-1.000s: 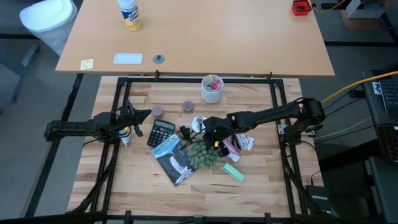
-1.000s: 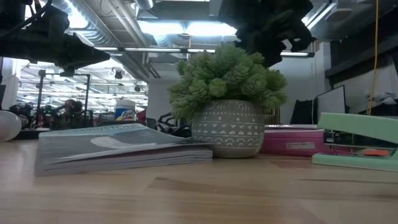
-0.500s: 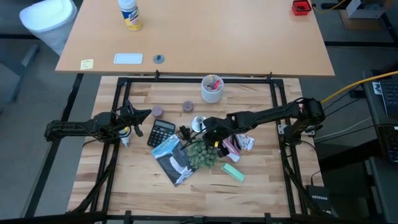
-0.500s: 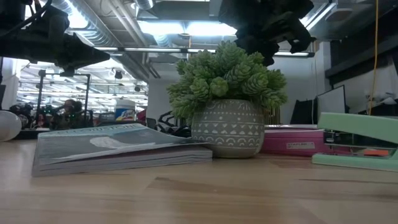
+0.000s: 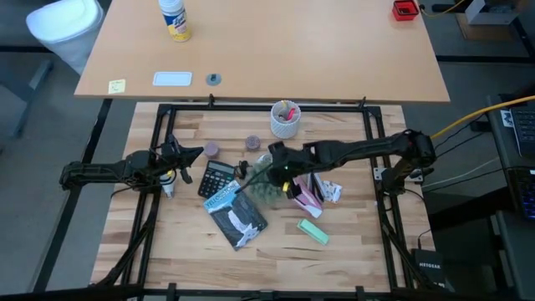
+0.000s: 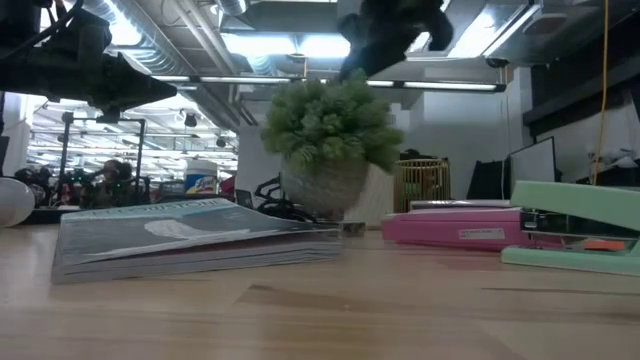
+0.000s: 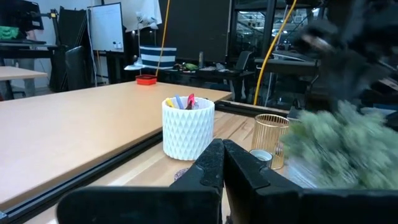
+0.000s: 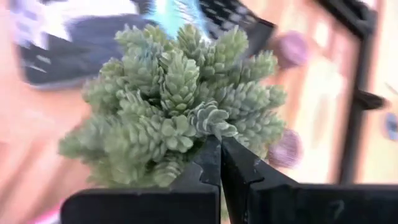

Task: Screw lightbulb
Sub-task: Put the plant on the top

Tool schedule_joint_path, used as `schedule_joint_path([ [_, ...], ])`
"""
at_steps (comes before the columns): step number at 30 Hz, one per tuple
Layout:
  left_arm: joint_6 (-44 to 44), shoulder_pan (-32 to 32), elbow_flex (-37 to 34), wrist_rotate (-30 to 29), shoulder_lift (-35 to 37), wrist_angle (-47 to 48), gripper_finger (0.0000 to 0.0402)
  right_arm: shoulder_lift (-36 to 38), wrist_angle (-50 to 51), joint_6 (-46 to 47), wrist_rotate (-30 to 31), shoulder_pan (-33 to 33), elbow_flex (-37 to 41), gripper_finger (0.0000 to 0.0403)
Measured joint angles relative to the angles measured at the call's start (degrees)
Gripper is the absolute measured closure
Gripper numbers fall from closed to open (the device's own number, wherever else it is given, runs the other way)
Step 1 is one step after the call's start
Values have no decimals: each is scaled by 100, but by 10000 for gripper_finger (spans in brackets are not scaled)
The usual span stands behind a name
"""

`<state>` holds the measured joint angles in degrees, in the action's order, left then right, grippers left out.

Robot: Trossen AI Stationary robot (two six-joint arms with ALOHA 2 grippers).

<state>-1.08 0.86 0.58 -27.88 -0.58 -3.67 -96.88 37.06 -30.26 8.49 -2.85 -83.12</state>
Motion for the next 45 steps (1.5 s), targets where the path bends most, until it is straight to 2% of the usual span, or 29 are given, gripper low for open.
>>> schedule_joint_path([
  [3,0,-2,2,0,0,-1,400,0,60,-195,214,201,-235,401],
  [12,0,-1,2,0,0,1,400,7,-248,-624,211,1295,-596,402],
  [17,0,0,0,0,0,-1,400,9,-789,-627,-388,1996,-647,402],
  [21,19,-1,1,0,0,1,400,1,-1456,-627,-567,2460,-648,402],
  [27,202,-1,0,0,2,1,400,-345,-2498,-625,-1241,3014,-657,403],
  [33,205,0,0,-1,4,0,400,-927,-2946,-612,-1464,3262,-657,403],
  [45,197,0,2,-1,4,-1,400,-2021,-3149,-605,-1455,3239,-655,403],
])
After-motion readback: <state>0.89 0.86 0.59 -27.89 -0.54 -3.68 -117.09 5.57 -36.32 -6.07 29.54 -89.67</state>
